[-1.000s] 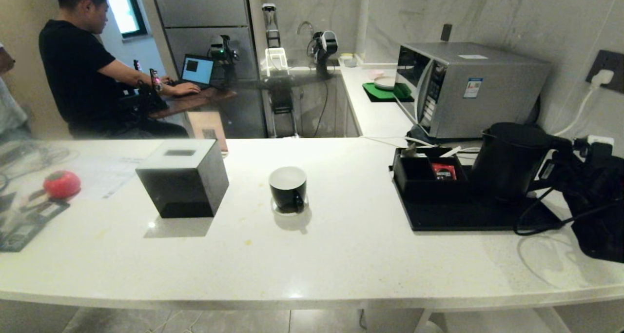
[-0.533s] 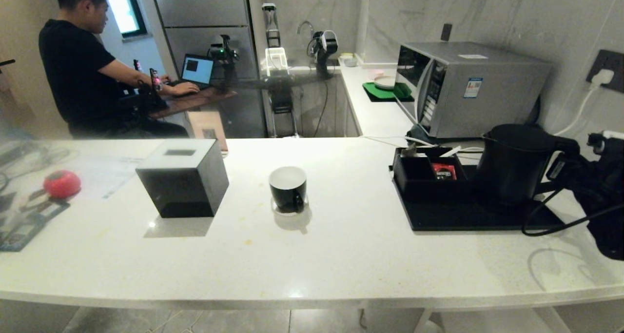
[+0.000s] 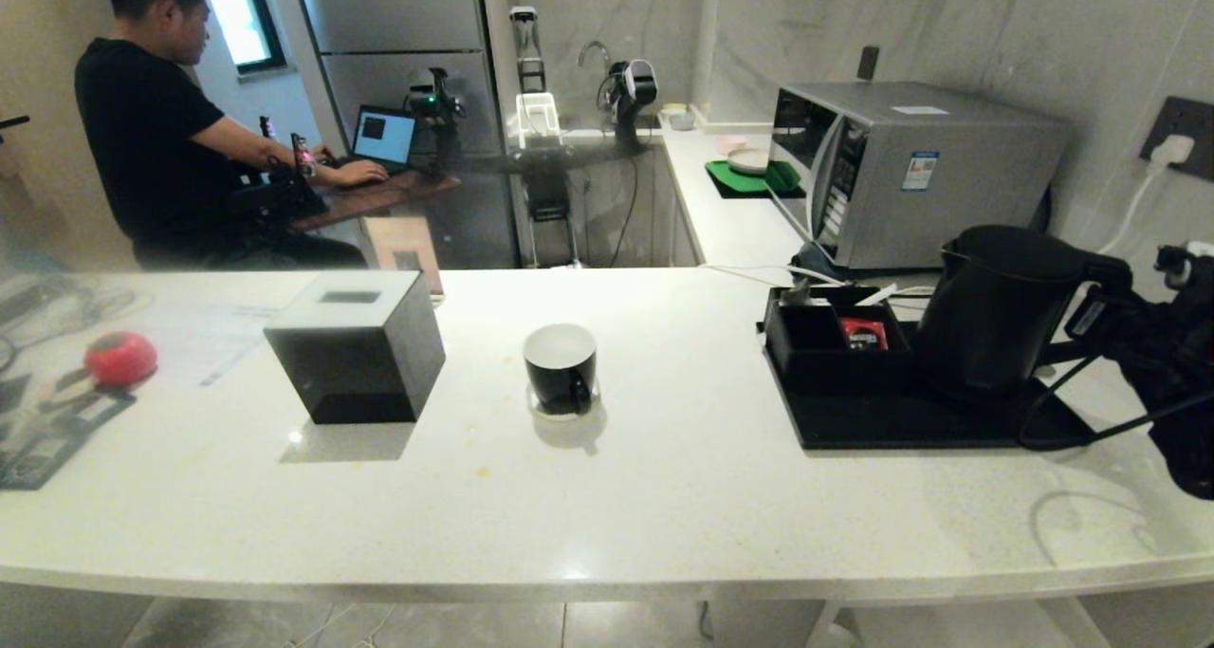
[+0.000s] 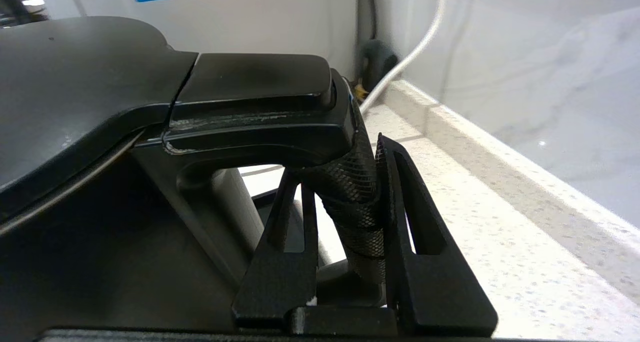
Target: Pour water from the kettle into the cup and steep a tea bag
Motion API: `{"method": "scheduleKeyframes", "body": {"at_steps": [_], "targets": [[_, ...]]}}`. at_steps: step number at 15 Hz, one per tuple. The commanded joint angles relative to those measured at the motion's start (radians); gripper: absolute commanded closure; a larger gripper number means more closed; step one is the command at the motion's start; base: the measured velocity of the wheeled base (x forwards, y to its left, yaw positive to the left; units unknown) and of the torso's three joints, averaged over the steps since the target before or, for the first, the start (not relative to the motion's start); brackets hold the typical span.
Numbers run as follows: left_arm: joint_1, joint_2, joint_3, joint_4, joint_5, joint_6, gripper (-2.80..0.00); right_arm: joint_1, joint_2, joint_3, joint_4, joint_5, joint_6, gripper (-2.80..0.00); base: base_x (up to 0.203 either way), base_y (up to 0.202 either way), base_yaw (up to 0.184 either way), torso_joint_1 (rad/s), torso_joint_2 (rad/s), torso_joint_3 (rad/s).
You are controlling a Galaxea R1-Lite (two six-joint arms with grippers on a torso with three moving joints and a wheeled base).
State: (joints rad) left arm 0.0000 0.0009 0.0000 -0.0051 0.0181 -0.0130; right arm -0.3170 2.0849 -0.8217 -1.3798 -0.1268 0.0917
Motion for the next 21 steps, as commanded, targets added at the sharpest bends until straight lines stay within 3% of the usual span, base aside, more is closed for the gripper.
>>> {"method": "scheduleKeyframes", "body": {"at_steps": [1, 14, 21], "targets": [[0.0, 0.001, 0.0, -0.001, 0.0, -0.001, 0.0, 0.014, -0.005, 0.001, -0.007, -0.002, 0.0, 0.0, 0.0, 0.0, 0.0, 0.0, 0.0, 0.0], [0.0, 0.001, 0.0, -0.001, 0.0, -0.001, 0.0, 0.002, -0.078, 0.006, 0.062, -0.001, 0.019, 0.0, 0.0, 0.0, 0.0, 0.0, 0.0, 0.0], [0.0, 0.001, 0.0, -0.001, 0.0, -0.001, 0.0, -0.06, -0.143, 0.053, 0.094, 0.003, 0.028, 0.0, 0.0, 0.0, 0.0, 0.0, 0.0, 0.0]]}}
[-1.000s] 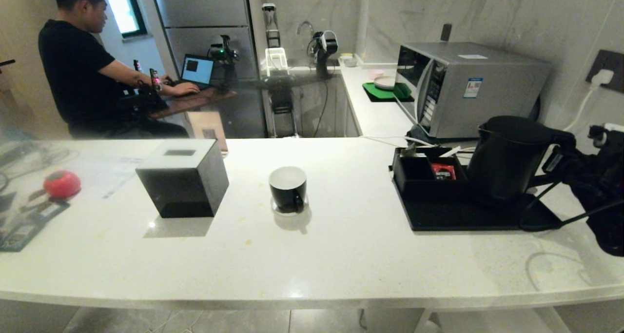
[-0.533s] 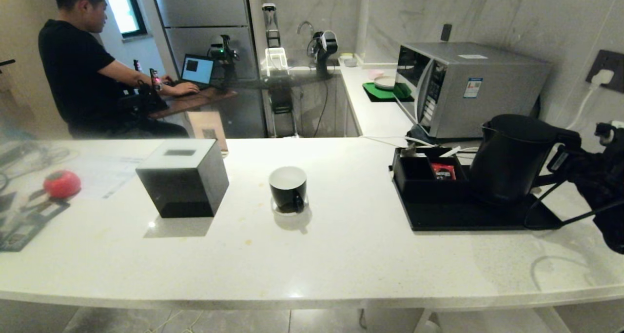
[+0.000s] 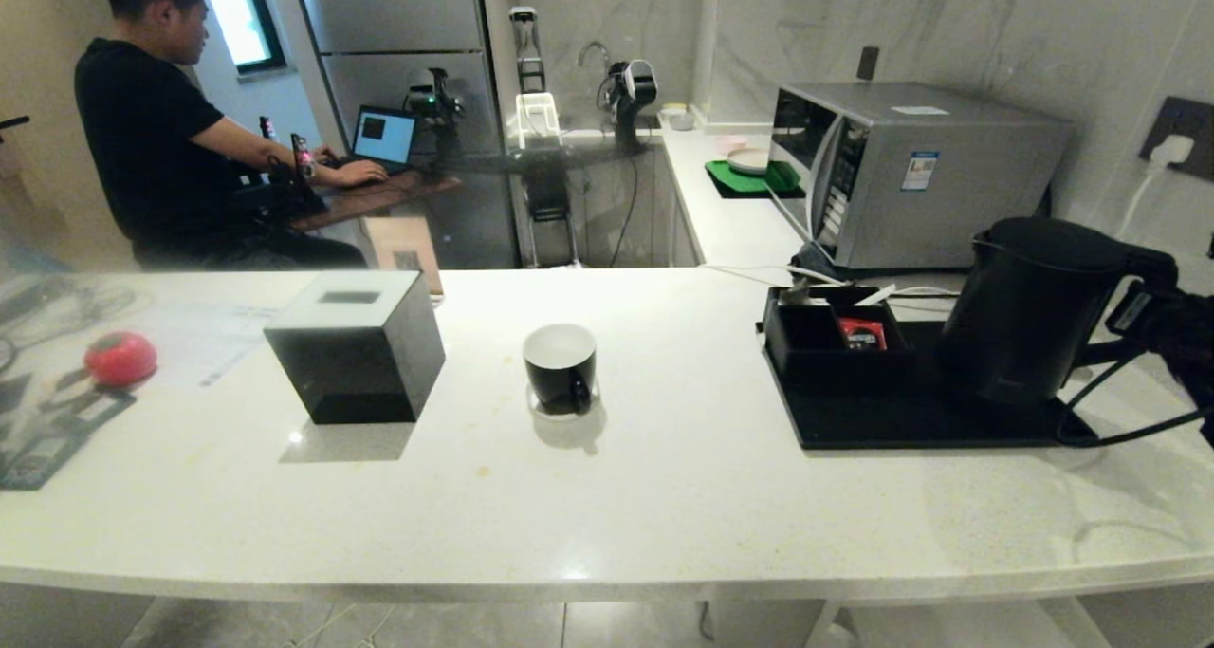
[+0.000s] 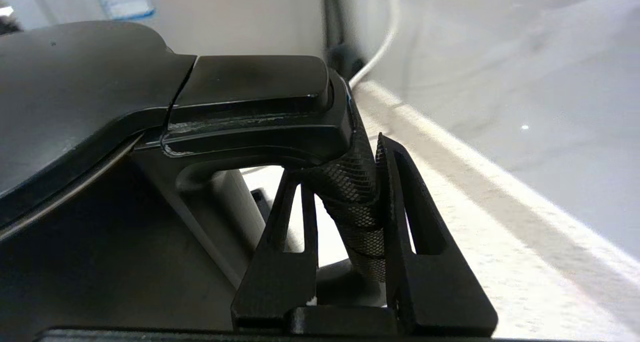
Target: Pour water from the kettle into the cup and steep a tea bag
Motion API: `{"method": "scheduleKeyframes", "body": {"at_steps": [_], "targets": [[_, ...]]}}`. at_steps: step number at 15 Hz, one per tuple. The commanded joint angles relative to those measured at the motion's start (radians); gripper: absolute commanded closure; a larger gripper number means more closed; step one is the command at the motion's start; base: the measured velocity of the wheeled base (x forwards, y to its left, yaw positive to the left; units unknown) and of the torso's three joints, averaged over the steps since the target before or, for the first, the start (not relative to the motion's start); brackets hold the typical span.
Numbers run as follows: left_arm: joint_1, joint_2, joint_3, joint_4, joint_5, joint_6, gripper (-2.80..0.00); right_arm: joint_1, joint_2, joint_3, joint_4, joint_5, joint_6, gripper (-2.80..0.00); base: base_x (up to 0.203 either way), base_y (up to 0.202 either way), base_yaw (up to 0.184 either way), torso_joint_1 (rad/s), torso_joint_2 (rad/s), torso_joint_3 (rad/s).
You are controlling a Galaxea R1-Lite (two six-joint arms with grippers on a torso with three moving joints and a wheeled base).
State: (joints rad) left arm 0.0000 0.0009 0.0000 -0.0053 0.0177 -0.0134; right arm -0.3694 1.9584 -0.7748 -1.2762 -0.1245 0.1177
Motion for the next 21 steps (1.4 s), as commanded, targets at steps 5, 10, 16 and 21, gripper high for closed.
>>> {"method": "scheduleKeyframes", "body": {"at_steps": [5, 10, 16, 21], "targets": [[0.0, 0.001, 0.0, 0.001, 0.001, 0.0, 0.0, -0.009, -0.03, 0.003, -0.005, 0.0, 0.006, 0.0, 0.0, 0.0, 0.0, 0.0, 0.0, 0.0], [0.0, 0.001, 0.0, -0.001, 0.001, 0.0, 0.0, -0.009, -0.047, 0.002, 0.019, 0.0, 0.006, 0.0, 0.0, 0.0, 0.0, 0.0, 0.0, 0.0], [0.0, 0.001, 0.0, 0.001, 0.001, 0.0, 0.0, -0.009, -0.079, -0.003, 0.047, 0.028, 0.007, 0.0, 0.0, 0.0, 0.0, 0.0, 0.0, 0.0], [0.0, 0.001, 0.0, 0.0, 0.001, 0.0, 0.0, -0.009, -0.144, 0.0, 0.105, 0.029, 0.019, 0.0, 0.0, 0.0, 0.0, 0.0, 0.0, 0.0]]}}
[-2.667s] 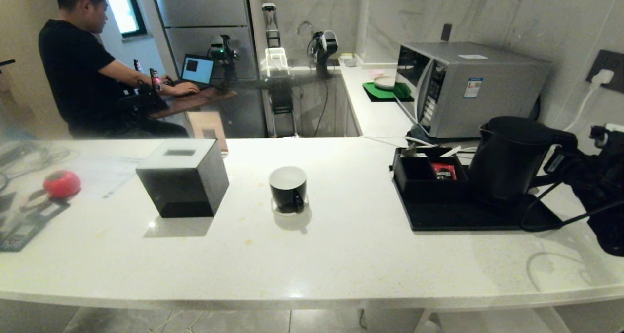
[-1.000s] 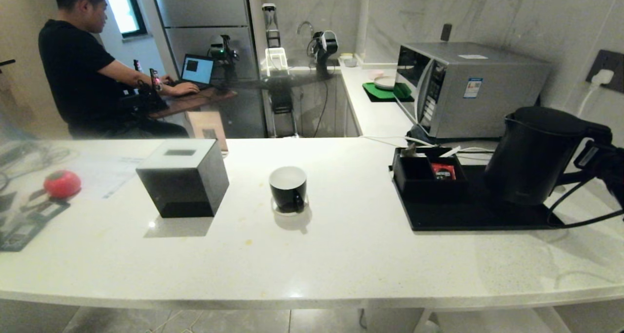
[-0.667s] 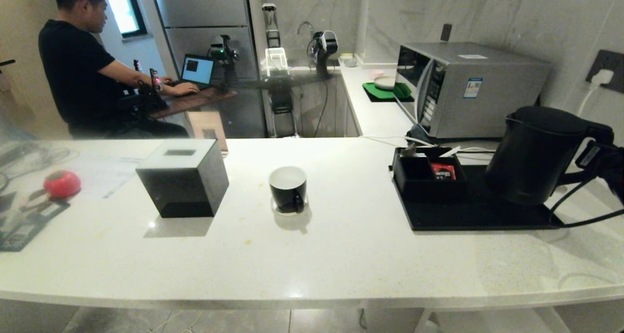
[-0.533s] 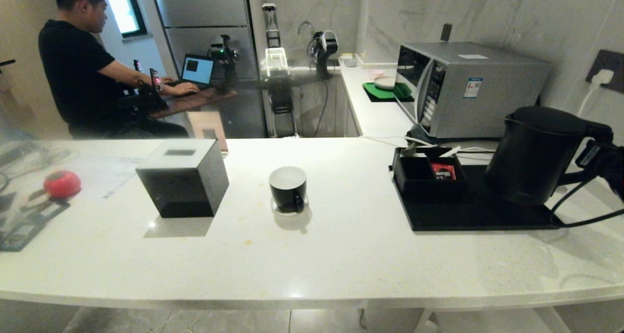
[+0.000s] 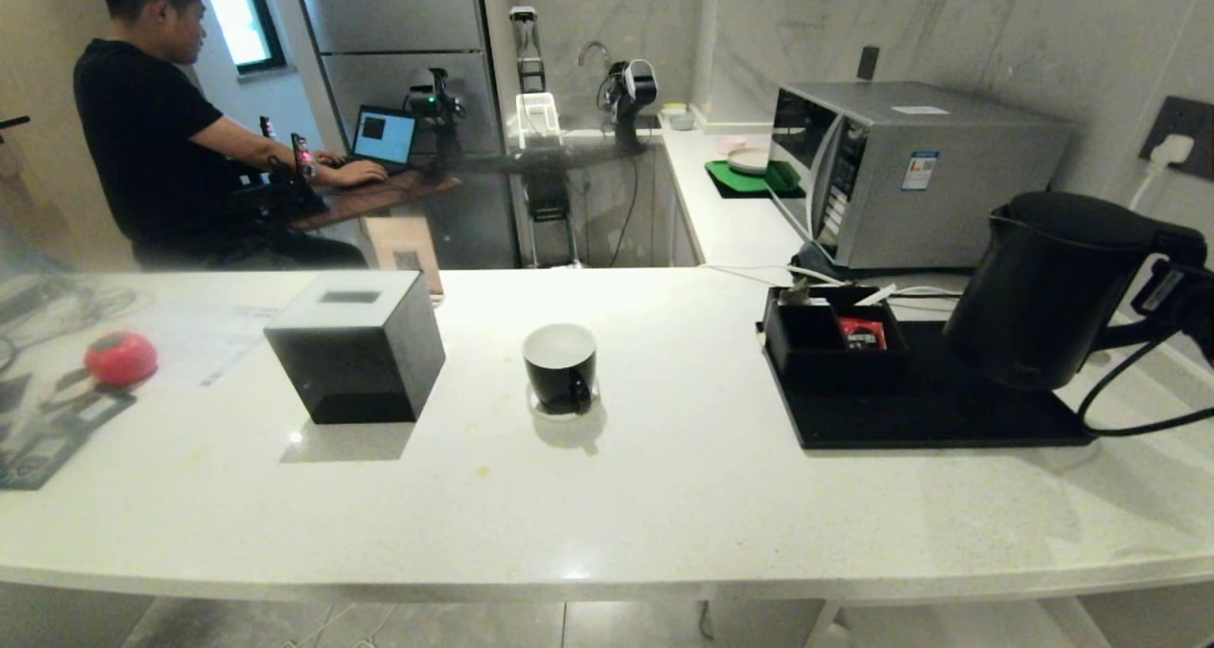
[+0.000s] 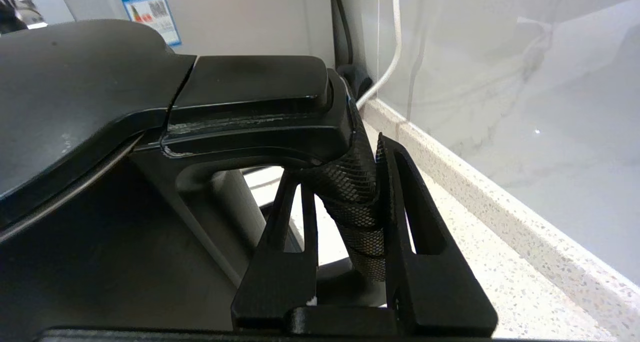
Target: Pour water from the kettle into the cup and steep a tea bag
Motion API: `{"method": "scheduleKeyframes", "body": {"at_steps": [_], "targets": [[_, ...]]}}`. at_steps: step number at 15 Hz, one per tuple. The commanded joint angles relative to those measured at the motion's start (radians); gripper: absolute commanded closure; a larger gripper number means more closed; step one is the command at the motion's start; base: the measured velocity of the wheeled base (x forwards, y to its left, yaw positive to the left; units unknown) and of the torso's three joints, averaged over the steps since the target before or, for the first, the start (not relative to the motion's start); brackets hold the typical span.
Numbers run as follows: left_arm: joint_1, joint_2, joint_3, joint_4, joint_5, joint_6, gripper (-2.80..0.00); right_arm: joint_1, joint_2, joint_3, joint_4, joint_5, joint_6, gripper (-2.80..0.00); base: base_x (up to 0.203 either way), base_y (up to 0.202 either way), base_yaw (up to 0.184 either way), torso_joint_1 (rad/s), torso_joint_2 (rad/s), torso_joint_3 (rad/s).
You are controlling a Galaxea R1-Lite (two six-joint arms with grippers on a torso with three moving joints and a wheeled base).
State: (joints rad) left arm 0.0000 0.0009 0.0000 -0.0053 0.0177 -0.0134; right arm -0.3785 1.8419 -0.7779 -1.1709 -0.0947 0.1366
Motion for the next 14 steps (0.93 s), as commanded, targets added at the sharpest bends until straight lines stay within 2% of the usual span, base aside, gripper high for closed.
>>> {"method": "scheduleKeyframes", "body": {"at_steps": [1, 6, 9, 14], "targets": [[0.0, 0.001, 0.0, -0.001, 0.001, 0.0, 0.0, 0.001, -0.041, 0.003, 0.015, 0.0, 0.001, 0.0, 0.0, 0.0, 0.0, 0.0, 0.0, 0.0], [0.0, 0.001, 0.0, -0.001, 0.001, 0.0, 0.0, 0.001, -0.111, 0.0, 0.103, 0.024, 0.003, 0.0, 0.0, 0.0, 0.0, 0.0, 0.0, 0.0], [0.0, 0.001, 0.0, -0.001, 0.001, 0.0, 0.0, 0.006, -0.132, 0.002, 0.111, 0.036, 0.003, 0.0, 0.0, 0.0, 0.0, 0.0, 0.0, 0.0], [0.0, 0.001, 0.0, -0.001, 0.001, 0.0, 0.0, 0.072, -0.165, 0.005, 0.149, 0.036, 0.001, 0.0, 0.0, 0.0, 0.0, 0.0, 0.0, 0.0]]}}
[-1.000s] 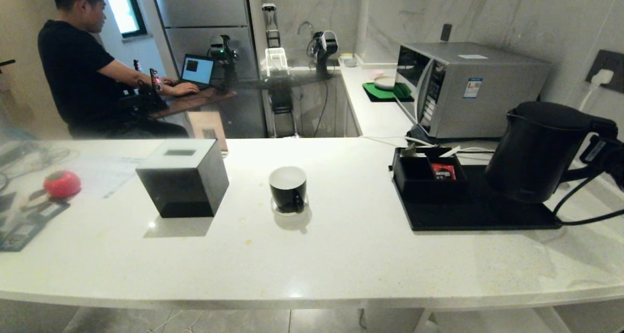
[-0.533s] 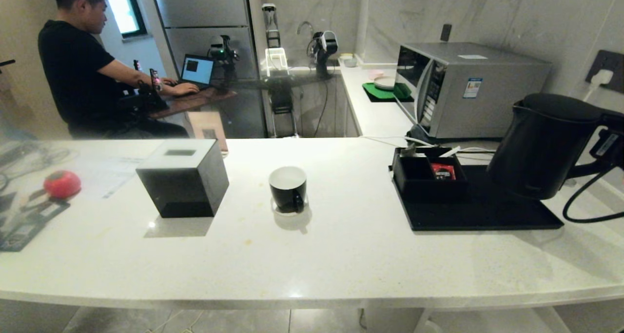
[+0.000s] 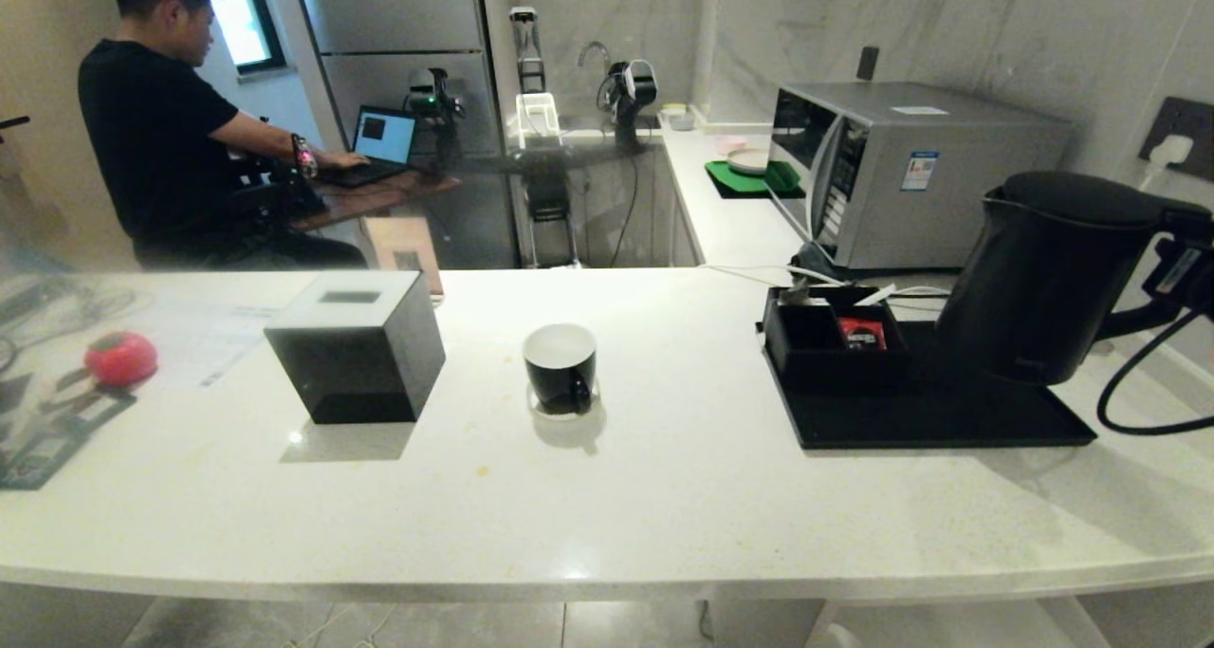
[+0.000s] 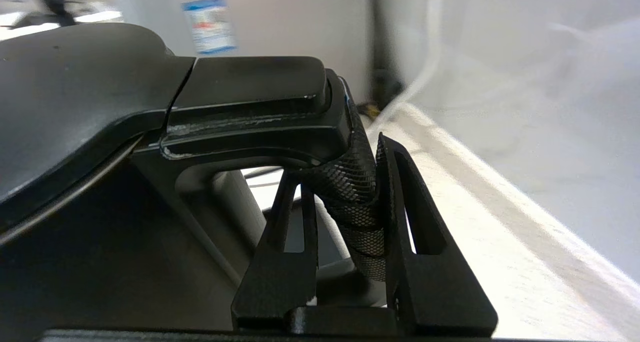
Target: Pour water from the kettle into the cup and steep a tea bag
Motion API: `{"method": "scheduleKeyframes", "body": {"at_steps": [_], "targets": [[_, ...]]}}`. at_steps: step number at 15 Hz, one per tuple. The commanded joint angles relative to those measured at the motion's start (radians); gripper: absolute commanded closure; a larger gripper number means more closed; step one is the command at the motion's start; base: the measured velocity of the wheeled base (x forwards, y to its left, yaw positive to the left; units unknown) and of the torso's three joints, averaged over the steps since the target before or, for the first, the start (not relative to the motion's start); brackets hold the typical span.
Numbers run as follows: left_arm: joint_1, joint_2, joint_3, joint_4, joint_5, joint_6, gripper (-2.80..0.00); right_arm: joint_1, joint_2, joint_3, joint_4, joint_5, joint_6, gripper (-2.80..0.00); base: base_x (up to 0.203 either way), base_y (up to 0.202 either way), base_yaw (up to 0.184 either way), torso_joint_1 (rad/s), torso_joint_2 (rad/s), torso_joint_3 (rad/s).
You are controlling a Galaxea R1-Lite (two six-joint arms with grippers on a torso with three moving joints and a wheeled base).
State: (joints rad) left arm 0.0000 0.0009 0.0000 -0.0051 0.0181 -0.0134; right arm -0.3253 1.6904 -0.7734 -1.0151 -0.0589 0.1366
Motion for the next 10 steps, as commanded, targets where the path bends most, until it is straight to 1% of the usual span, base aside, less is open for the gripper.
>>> {"method": "scheduleKeyframes", "body": {"at_steps": [1, 10], "targets": [[0.0, 0.001, 0.0, -0.001, 0.0, 0.0, 0.0, 0.038, -0.017, 0.002, -0.005, 0.0, 0.001, 0.0, 0.0, 0.0, 0.0, 0.0, 0.0, 0.0], [0.0, 0.001, 0.0, -0.001, 0.0, 0.0, 0.0, 0.233, -0.071, 0.009, 0.045, -0.01, -0.003, 0.0, 0.0, 0.0, 0.0, 0.0, 0.0, 0.0]]}}
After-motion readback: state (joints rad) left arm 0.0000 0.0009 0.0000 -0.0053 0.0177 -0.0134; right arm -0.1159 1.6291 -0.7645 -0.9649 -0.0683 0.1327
